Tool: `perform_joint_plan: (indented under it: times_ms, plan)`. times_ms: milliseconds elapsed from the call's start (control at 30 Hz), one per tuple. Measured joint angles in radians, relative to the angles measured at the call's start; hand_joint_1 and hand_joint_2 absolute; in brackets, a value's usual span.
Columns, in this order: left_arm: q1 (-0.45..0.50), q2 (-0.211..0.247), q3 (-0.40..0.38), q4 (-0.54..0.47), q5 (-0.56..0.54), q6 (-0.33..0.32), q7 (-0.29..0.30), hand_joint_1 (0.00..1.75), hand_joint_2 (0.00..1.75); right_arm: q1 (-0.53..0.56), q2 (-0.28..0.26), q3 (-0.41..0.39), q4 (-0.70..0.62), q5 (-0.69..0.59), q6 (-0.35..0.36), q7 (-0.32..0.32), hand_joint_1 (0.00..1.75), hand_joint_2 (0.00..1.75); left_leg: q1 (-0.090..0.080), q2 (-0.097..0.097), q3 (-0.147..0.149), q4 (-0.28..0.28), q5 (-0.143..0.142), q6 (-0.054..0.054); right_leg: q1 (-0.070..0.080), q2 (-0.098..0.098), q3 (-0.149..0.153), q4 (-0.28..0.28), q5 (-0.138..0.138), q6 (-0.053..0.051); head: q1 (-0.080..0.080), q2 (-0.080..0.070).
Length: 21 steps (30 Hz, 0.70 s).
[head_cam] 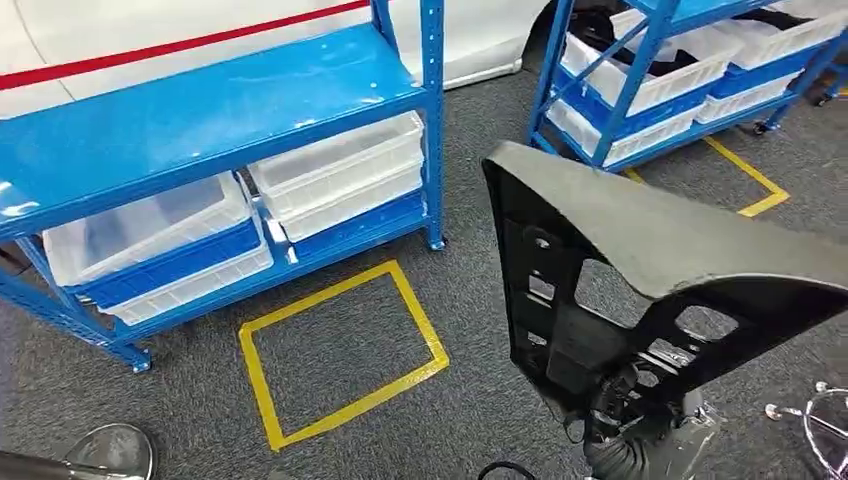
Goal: Take the parts from the cabinet and place them on the table.
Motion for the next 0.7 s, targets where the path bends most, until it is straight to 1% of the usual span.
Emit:
perform_joint_plan:
  times_ms: [33,67,100,133,167,200,233,267,300,333,367,400,433,467,500,533,567,600,633,667,700]
  plan:
    - [0.002,0.0,0.0,0.0,0.0,0.0,0.0,0.0,1.75,0.004,0.002,-0.003,0.0,0.001,0.0,0.0,1.75,1.75,0.0,0.0,0.001,-0.008,0.021,0.004,0.001,0.012,0.0,0.001,0.0,0.0,0.0,0.0]
    - [0.003,0.0,0.001,0.0,0.0,0.0,-0.002,0.0,1.75,0.008,0.005,-0.006,-0.002,0.002,0.0,0.0,1.75,1.75,-0.001,-0.002,0.022,-0.058,0.06,0.009,0.003,0.026,0.001,0.004,0.0,0.0,0.0,0.0]
    - [0.002,0.0,0.003,0.0,0.001,0.0,-0.006,0.0,1.75,0.011,0.01,-0.008,-0.006,0.003,0.0,0.0,1.75,1.75,-0.002,-0.011,0.067,-0.157,0.118,0.017,0.004,0.042,0.002,0.006,0.0,0.0,0.0,0.0]
    - [0.002,0.0,0.005,0.0,0.002,0.0,-0.012,0.0,1.75,0.013,0.015,-0.011,-0.012,0.004,0.0,0.0,1.75,1.75,-0.005,-0.039,0.107,-0.247,0.162,0.026,0.005,0.054,0.003,0.007,0.0,0.0,0.0,0.0]
    - [0.004,0.0,0.01,0.0,0.005,0.0,-0.014,0.0,1.75,0.014,0.021,-0.014,-0.016,0.005,0.0,-0.001,1.75,1.75,-0.004,-0.092,0.127,-0.294,0.159,0.038,0.004,0.063,0.001,0.007,0.001,0.003,0.002,0.0]
    - [0.004,0.0,0.014,0.0,0.005,0.001,-0.017,0.0,1.75,0.013,0.022,-0.017,-0.017,0.005,0.0,-0.001,1.75,1.75,-0.004,-0.093,0.133,-0.315,0.161,0.038,0.005,0.076,-0.004,0.011,0.003,0.008,0.001,0.0]
    - [0.001,0.0,0.015,0.0,0.005,0.001,-0.018,0.0,1.75,0.016,0.025,-0.019,-0.017,0.005,0.0,-0.002,1.75,1.75,-0.008,-0.084,0.135,-0.313,0.159,0.037,-0.002,0.083,-0.01,0.01,0.008,0.016,0.0,0.0]
    - [-0.002,0.0,0.016,0.0,0.005,0.002,-0.018,0.0,1.75,0.02,0.026,-0.022,-0.017,0.008,0.0,-0.002,1.75,1.75,-0.01,-0.078,0.135,-0.314,0.159,0.037,-0.006,0.094,-0.013,0.007,0.011,0.023,0.0,0.0]
    - [-0.002,0.0,0.016,0.0,0.005,0.003,-0.018,0.0,1.75,0.026,0.029,-0.024,-0.019,0.012,0.0,-0.002,1.75,1.75,-0.01,-0.065,0.137,-0.321,0.164,0.04,-0.005,0.106,-0.014,0.002,0.016,0.031,0.0,0.0]
    - [-0.002,-0.003,0.016,0.0,0.006,0.003,-0.018,0.0,1.75,0.031,0.032,-0.029,-0.024,0.017,0.0,-0.002,1.75,1.75,0.008,-0.05,0.144,-0.343,0.177,0.044,0.001,0.109,-0.013,0.005,0.015,0.036,0.001,0.0]
    - [-0.002,-0.002,0.017,0.0,0.008,0.006,-0.018,0.0,1.75,0.036,0.034,-0.036,-0.026,0.021,0.0,-0.002,1.75,1.75,0.003,-0.037,0.148,-0.351,0.182,0.048,0.005,0.052,-0.024,0.026,-0.005,0.038,0.001,0.0]
    - [-0.002,-0.002,0.018,0.0,0.007,0.006,-0.018,0.0,1.75,0.035,0.035,-0.042,-0.028,0.021,0.0,-0.003,1.75,1.75,0.001,-0.022,0.147,-0.353,0.185,0.055,0.004,0.012,-0.052,0.085,-0.048,0.042,0.007,0.0]
    - [0.0,-0.002,0.019,0.0,0.007,0.008,-0.016,0.0,1.75,0.036,0.036,-0.048,-0.028,0.021,0.0,-0.003,1.75,1.75,0.0,-0.008,0.146,-0.352,0.185,0.055,0.002,-0.006,-0.086,0.157,-0.087,0.046,0.008,0.0]
    - [0.003,-0.002,0.021,0.0,0.007,0.01,-0.013,0.0,1.75,0.04,0.036,-0.053,-0.028,0.021,0.0,-0.003,1.75,1.75,-0.002,0.006,0.144,-0.349,0.183,0.055,-0.001,-0.016,-0.118,0.228,-0.117,0.049,0.008,0.0]
    - [0.005,-0.002,0.021,0.0,0.008,0.011,-0.01,0.0,1.75,0.045,0.036,-0.058,-0.028,0.022,0.0,-0.003,1.75,1.75,-0.002,0.021,0.142,-0.346,0.181,0.055,-0.005,-0.021,-0.141,0.279,-0.13,0.053,0.008,0.0]
    - [0.006,-0.002,0.022,0.0,0.007,0.012,-0.008,0.0,1.75,0.049,0.036,-0.064,-0.028,0.023,0.0,-0.003,1.75,1.75,-0.002,0.036,0.141,-0.343,0.179,0.053,-0.009,-0.025,-0.141,0.282,-0.118,0.056,0.008,0.0]
    - [0.005,-0.002,0.022,0.0,0.007,0.012,-0.006,0.0,1.75,0.052,0.036,-0.07,-0.028,0.023,0.0,-0.003,1.75,1.75,-0.002,0.048,0.141,-0.339,0.175,0.05,-0.012,-0.029,-0.117,0.241,-0.087,0.059,0.008,0.0]
    - [0.004,-0.003,0.022,0.0,0.007,0.012,-0.004,0.0,1.75,0.054,0.037,-0.075,-0.028,0.024,0.0,-0.003,1.75,1.75,-0.001,0.06,0.142,-0.335,0.17,0.047,-0.015,-0.037,-0.067,0.153,-0.043,0.06,0.008,0.0]
    - [0.004,-0.003,0.022,0.0,0.006,0.012,-0.004,0.0,1.75,0.057,0.038,-0.078,-0.031,0.024,0.0,-0.003,1.75,1.75,-0.001,0.069,0.144,-0.33,0.165,0.042,-0.016,-0.058,-0.013,0.061,-0.006,0.059,0.008,0.0]
    - [0.004,-0.003,0.022,0.0,0.006,0.012,-0.003,0.0,1.75,0.057,0.039,-0.081,-0.032,0.025,0.0,-0.003,1.75,1.75,-0.002,0.078,0.145,-0.327,0.161,0.035,-0.009,-0.095,0.011,0.01,-0.026,0.051,0.008,0.0]
    - [0.003,-0.003,0.023,0.0,0.006,0.012,-0.003,0.0,1.75,0.058,0.039,-0.082,-0.032,0.025,0.0,-0.002,1.75,1.75,-0.009,0.081,0.146,-0.326,0.158,0.031,-0.004,-0.094,0.01,0.016,-0.02,0.048,0.008,0.0]
